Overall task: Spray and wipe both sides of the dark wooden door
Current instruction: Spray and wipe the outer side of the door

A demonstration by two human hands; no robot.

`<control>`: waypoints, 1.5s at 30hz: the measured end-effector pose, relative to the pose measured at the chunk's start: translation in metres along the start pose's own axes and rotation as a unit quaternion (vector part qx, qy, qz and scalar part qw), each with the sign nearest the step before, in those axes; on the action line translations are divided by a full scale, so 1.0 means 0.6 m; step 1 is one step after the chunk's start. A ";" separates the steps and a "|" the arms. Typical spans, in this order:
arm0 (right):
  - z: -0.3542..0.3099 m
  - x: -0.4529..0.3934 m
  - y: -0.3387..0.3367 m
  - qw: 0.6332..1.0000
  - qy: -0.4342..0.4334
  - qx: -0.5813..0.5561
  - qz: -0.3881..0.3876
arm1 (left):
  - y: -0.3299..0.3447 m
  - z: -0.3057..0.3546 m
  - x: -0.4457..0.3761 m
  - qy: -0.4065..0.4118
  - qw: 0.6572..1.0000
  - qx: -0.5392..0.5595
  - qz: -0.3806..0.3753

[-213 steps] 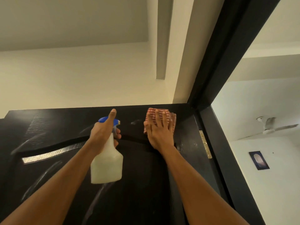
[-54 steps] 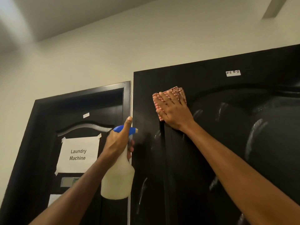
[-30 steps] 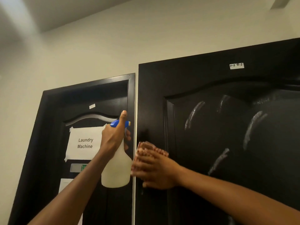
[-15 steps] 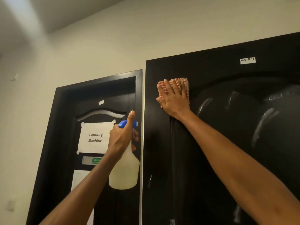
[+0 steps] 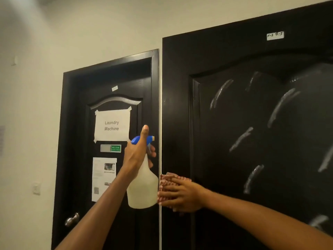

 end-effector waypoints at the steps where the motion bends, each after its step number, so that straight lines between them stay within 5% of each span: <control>1: 0.034 0.003 -0.014 1.000 0.027 -0.004 0.014 | 0.001 0.001 0.006 -0.001 1.000 -0.003 -0.002; 5: 0.258 0.052 -0.115 0.961 0.248 -0.003 0.118 | 0.004 0.029 -0.002 0.028 1.000 -0.013 0.003; 9: 0.494 0.147 -0.233 0.873 0.456 0.028 0.169 | 0.021 0.070 -0.033 0.049 0.999 0.003 -0.001; 15: 0.552 0.192 -0.262 0.765 0.602 -0.015 0.229 | 0.058 0.124 -0.061 0.072 0.997 0.017 -0.025; 21: 0.454 0.149 -0.207 0.889 0.418 0.022 0.183 | 0.081 0.140 -0.081 0.080 0.996 0.006 -0.032; 24: 0.495 0.189 -0.219 0.890 0.414 0.078 0.174 | 0.094 0.146 -0.088 0.085 0.996 0.001 -0.041; 29: 0.568 0.284 -0.247 0.662 0.698 -0.011 0.272 | 0.109 0.169 -0.098 0.105 0.993 0.016 -0.058; 31: 0.563 0.258 -0.251 0.628 0.718 -0.041 0.298 | 0.113 0.178 -0.103 0.111 0.992 0.019 -0.054; 33: 0.548 0.198 -0.257 0.679 0.664 -0.041 0.310 | 0.116 0.185 -0.110 0.114 0.992 0.018 -0.046; 36: 0.517 0.126 -0.241 0.827 0.512 -0.008 0.232 | 0.136 0.186 -0.114 0.123 0.991 0.019 -0.041; 39: 0.523 0.154 -0.237 0.886 0.429 0.031 0.173 | 0.180 0.173 -0.103 0.110 0.992 0.038 -0.057; 42: 0.549 0.252 -0.228 0.865 0.472 0.040 0.164 | 0.228 0.167 -0.088 0.092 0.991 0.046 -0.089; 45: 0.577 0.413 -0.210 0.767 0.608 0.036 0.201 | 0.264 0.167 -0.085 0.062 0.989 0.060 -0.118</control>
Point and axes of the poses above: each hand's wrist, its own x-axis away from the middle knuckle, its own y-axis out of the palm, z = x × y, the point moved 6 cm from there along -x, towards the middle knuckle, and after that the axes turned 1 degree about x, right-handed, at the moved point
